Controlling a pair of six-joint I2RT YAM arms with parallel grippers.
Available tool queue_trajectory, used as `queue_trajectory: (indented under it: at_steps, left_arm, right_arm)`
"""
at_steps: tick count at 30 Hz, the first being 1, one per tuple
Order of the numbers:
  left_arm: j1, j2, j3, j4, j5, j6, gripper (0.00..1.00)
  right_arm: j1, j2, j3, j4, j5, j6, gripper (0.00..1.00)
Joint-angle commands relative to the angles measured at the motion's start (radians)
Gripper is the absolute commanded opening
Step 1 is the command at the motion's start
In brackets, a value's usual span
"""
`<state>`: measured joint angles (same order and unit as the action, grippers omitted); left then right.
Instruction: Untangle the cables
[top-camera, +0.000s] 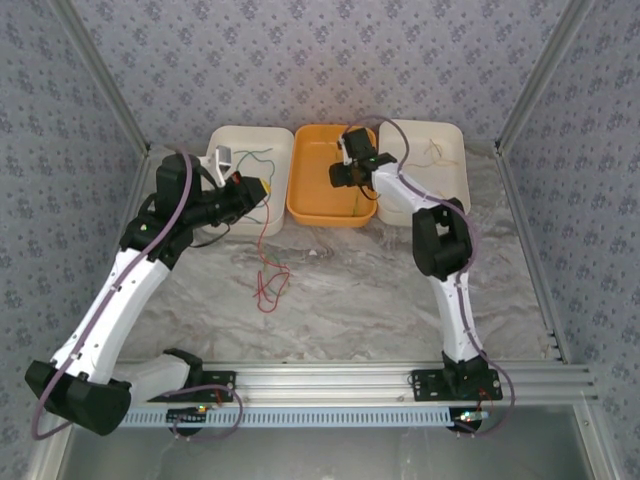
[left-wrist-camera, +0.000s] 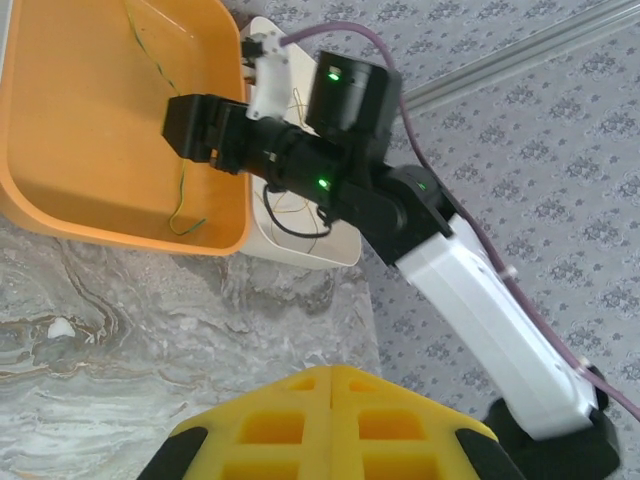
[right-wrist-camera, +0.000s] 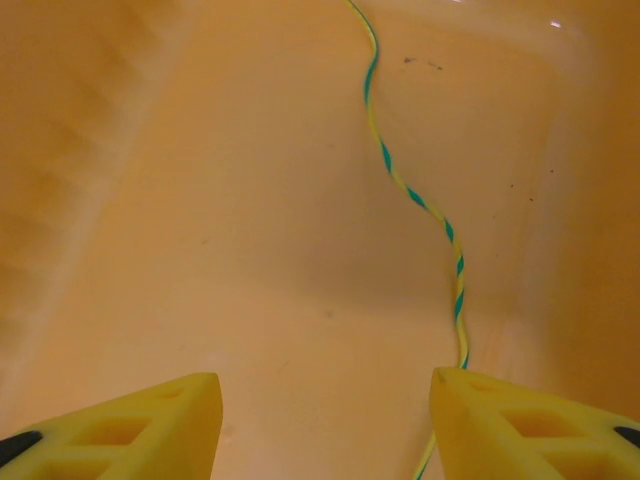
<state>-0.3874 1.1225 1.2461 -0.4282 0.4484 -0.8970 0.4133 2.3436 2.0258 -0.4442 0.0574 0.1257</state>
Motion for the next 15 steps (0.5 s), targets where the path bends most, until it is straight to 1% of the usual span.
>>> queue_trajectory:
  at_steps: [1,4,6,8,15]
  left_arm:
    - [-0.005,-0.021,-0.002,-0.007,0.016,0.040,0.00]
    - [-0.004,-0.018,-0.006,0.001,0.021,0.044,0.00]
    - [-0.002,-0.014,-0.009,0.006,0.023,0.047,0.00]
    - [-0.001,-0.007,-0.008,0.010,0.028,0.049,0.00]
    - [0.007,-0.014,-0.015,0.010,0.039,0.051,0.00]
  right_arm:
    - [-0.008,0.099,0.201,-0.144,0.061,-0.045,0.61]
    - [-0.008,0.238,0.446,-0.324,0.121,-0.027,0.62]
    - [-0.011,0.306,0.547,-0.384,0.134,-0.024,0.63]
    - [-0.020,0.337,0.575,-0.388,0.121,-0.021,0.63]
    - [-0.050,0.370,0.582,-0.348,0.068,0.005,0.65]
